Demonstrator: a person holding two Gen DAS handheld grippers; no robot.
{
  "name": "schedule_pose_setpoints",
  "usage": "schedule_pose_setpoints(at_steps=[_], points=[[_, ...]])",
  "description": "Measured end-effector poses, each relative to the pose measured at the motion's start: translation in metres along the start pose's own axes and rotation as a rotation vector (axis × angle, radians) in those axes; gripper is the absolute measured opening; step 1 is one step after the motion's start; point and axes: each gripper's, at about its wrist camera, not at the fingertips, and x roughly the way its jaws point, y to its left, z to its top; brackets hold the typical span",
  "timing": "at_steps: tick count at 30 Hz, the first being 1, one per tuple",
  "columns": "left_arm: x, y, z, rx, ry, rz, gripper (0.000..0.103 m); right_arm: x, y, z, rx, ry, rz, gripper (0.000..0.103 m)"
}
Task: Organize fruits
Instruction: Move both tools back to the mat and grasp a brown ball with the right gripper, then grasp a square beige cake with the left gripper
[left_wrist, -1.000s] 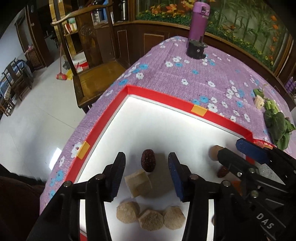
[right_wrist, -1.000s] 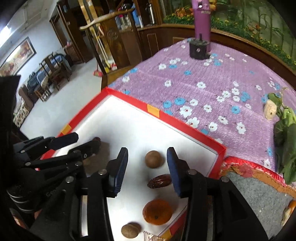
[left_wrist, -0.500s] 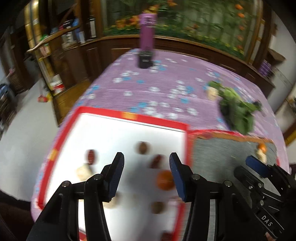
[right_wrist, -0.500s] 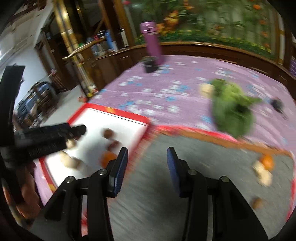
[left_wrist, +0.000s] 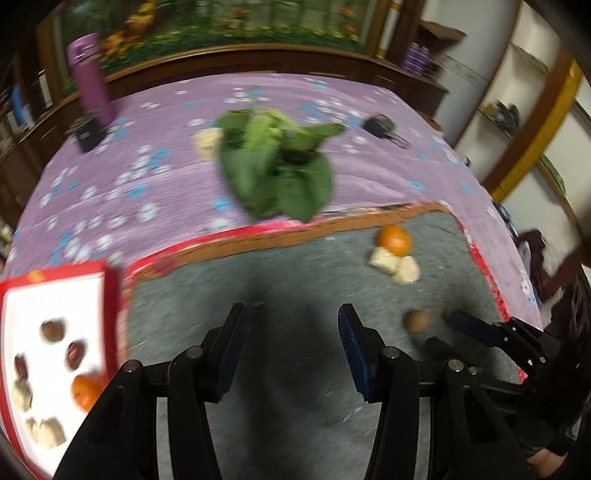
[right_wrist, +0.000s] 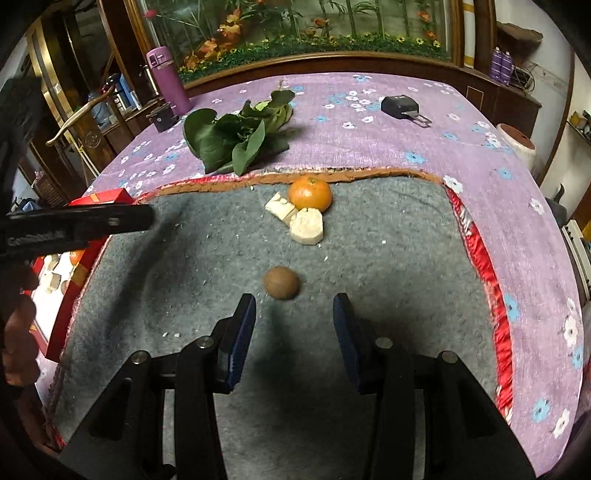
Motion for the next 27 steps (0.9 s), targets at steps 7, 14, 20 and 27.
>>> schedule_pose_setpoints(at_steps=[7, 14, 20, 27], points=[[0.024, -0.02, 0.015, 0.042, 0.033, -0.02, 0.051, 0.013, 0.0, 0.008, -0.036, 0.013, 0.061, 0.034], [0.044, -0.03, 0.019, 0.069, 0.063, -0.043, 0.051, 0.025, 0.007, 0.008, -0.091, 0.039, 0.061, 0.023], [0.05, -0.043, 0.019, 0.125, 0.079, -0.123, 0.051, 0.021, -0.001, 0.007, -0.065, 0.036, 0.072, 0.023], [0.061, -0.051, 0.03, 0.111, 0.083, -0.135, 0.041, 0.003, -0.027, 0.0, 0.031, 0.006, 0.071, 0.023]])
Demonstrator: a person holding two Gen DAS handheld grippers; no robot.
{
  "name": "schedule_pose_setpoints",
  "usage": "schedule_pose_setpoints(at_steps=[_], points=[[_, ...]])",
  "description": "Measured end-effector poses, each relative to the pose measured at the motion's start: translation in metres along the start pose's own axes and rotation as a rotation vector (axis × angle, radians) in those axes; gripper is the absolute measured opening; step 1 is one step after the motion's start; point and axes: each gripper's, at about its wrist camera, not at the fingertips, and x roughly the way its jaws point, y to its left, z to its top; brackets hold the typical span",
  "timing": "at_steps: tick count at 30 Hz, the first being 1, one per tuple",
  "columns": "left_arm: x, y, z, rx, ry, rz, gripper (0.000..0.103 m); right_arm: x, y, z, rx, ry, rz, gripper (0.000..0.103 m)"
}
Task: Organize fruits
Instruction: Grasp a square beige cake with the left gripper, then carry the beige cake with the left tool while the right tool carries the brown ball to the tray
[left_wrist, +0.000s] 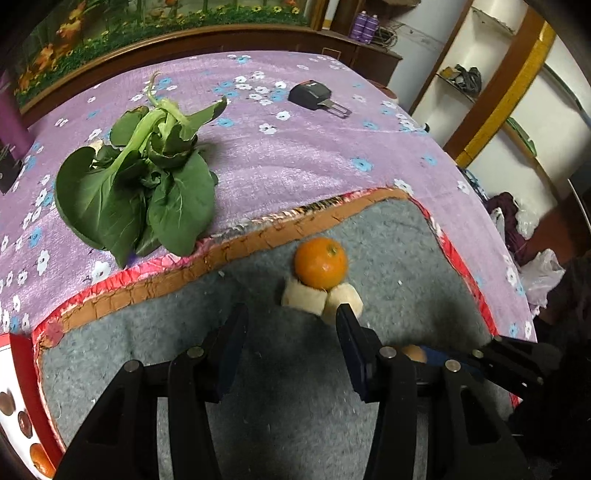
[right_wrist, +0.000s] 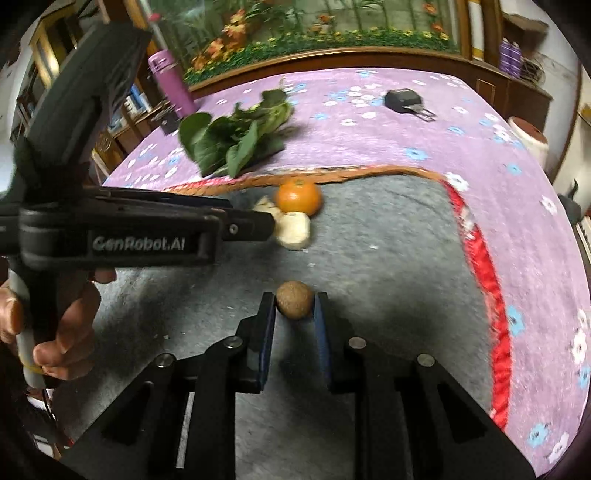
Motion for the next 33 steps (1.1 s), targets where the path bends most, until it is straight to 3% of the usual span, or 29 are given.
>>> schedule_pose_setpoints(at_steps=[8, 15, 24, 33], points=[[0.004, 0.0, 0.002, -0.019, 0.016, -0.036, 0.027, -0.011, -0.019, -0.005, 0.062, -0.021, -0.012, 0.023], [0.007, -0.003, 0.01, -0.021, 0.02, -0.036, 0.027, -0.014, -0.023, -0.008, 0.073, -0.026, -0.007, 0.023], [-0.007, -0.004, 0.0, -0.041, -0.014, 0.008, 0.025, -0.021, -0.028, -0.011, 0.086, -0.034, -0.006, 0.023], [-0.067, 0.019, -0.025, -0.13, -0.107, 0.111, 0.025, -0.015, 0.006, -0.001, 0.01, -0.03, 0.039, 0.023]])
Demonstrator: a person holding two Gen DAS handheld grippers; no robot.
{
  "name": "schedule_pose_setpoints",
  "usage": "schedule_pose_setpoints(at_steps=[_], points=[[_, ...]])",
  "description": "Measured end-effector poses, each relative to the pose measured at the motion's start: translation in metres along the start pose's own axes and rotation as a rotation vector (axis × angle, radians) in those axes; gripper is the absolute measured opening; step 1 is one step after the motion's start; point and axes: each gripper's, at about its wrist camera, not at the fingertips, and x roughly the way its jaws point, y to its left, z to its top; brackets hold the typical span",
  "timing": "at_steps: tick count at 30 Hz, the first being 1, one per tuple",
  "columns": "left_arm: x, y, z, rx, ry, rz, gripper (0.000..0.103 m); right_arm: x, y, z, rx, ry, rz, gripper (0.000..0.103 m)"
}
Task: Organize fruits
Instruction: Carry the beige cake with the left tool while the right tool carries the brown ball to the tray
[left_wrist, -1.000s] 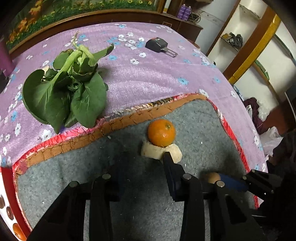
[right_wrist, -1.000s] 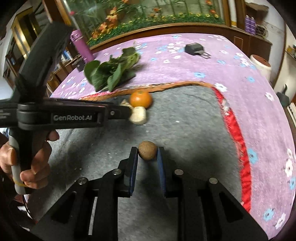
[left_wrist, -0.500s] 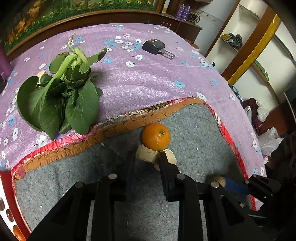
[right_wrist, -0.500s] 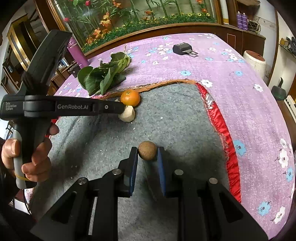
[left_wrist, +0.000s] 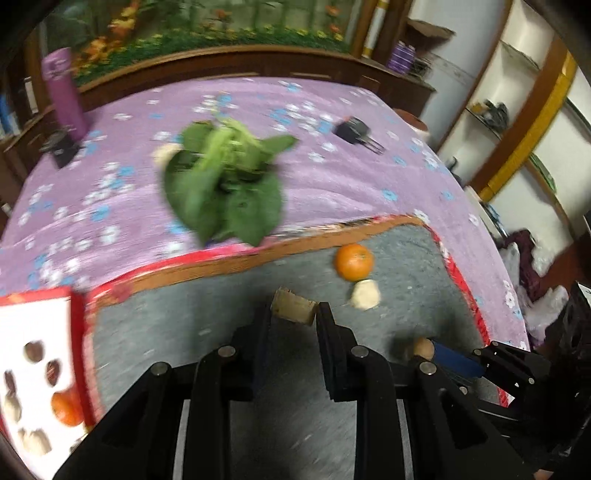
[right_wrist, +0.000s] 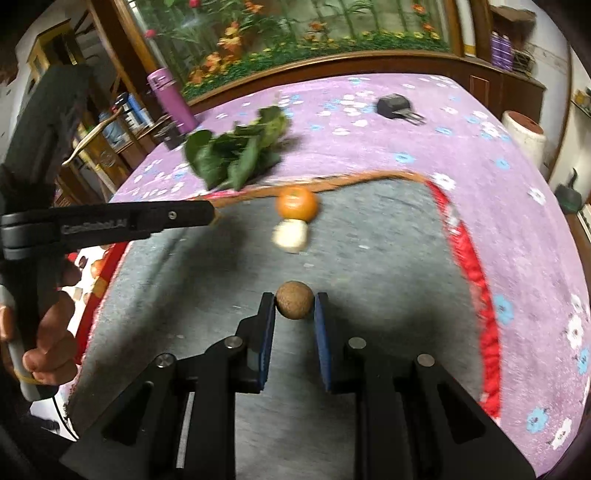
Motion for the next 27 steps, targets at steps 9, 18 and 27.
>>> schedule_pose_setpoints(at_steps=[9, 18, 27], points=[[-0.067, 0.078, -0.036, -0.179, -0.086, 0.141, 0.024, 0.017, 0.083, 0.011, -0.147, 0.014, 0.101, 0.023], [-0.102, 0.168, -0.078, -0.321, -0.1, 0.301, 0.024, 0.051, 0.197, 0.027, -0.339, 0.057, 0.225, 0.024], [-0.109, 0.231, -0.098, -0.409, -0.101, 0.374, 0.024, 0.096, 0.284, 0.044, -0.472, 0.098, 0.27, 0.024]])
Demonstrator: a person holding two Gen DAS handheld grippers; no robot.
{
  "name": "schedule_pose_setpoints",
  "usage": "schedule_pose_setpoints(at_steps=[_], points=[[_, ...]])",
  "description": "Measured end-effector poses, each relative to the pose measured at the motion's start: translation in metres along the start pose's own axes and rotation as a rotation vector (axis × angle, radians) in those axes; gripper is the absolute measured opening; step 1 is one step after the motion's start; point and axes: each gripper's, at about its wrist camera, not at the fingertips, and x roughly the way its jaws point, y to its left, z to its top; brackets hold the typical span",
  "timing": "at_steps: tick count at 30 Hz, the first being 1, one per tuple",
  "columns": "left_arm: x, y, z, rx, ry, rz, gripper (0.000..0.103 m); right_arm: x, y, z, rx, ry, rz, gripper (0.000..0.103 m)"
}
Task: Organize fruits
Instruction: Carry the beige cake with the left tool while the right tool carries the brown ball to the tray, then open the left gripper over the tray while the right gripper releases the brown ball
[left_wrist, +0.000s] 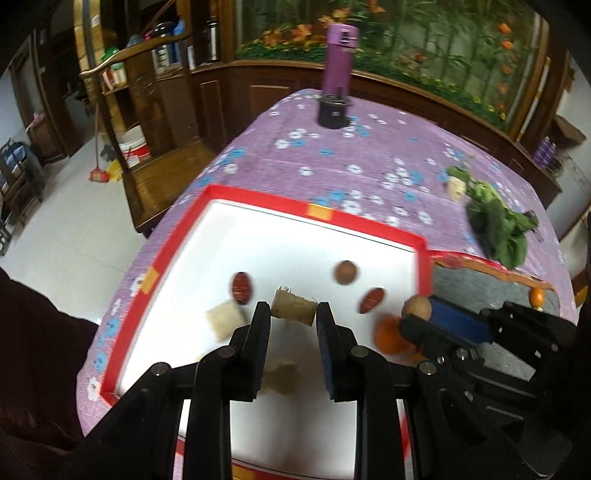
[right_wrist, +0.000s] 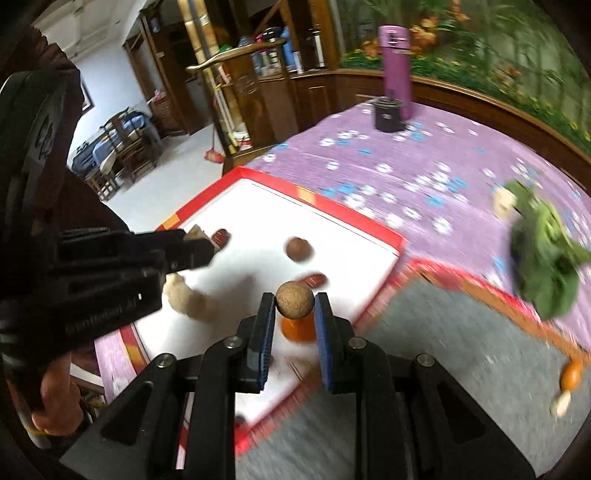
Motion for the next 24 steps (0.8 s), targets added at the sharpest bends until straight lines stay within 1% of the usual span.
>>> schedule_pose_setpoints(at_steps=[5, 8, 15, 24], points=[[0.006, 0.024, 0.001, -0.039, 0.006, 0.02, 0.024, 0.025, 0.019, 0.022, -0.044, 0.02, 0.017, 0.024], [0.009, 0.039, 0.0, -0.062, 0.012, 0.04, 0.024, 0.038, 0.031, 0.026, -0.063, 0.039, 0.029, 0.024], [0.018, 0.065, -0.007, -0.096, 0.042, 0.056, 0.024, 0.066, 0.046, 0.019, -0.076, 0.097, 0.035, 0.024], [0.024, 0.067, -0.012, -0.097, 0.054, 0.059, 0.024, 0.08, 0.044, 0.006, -0.076, 0.137, 0.007, 0.024]])
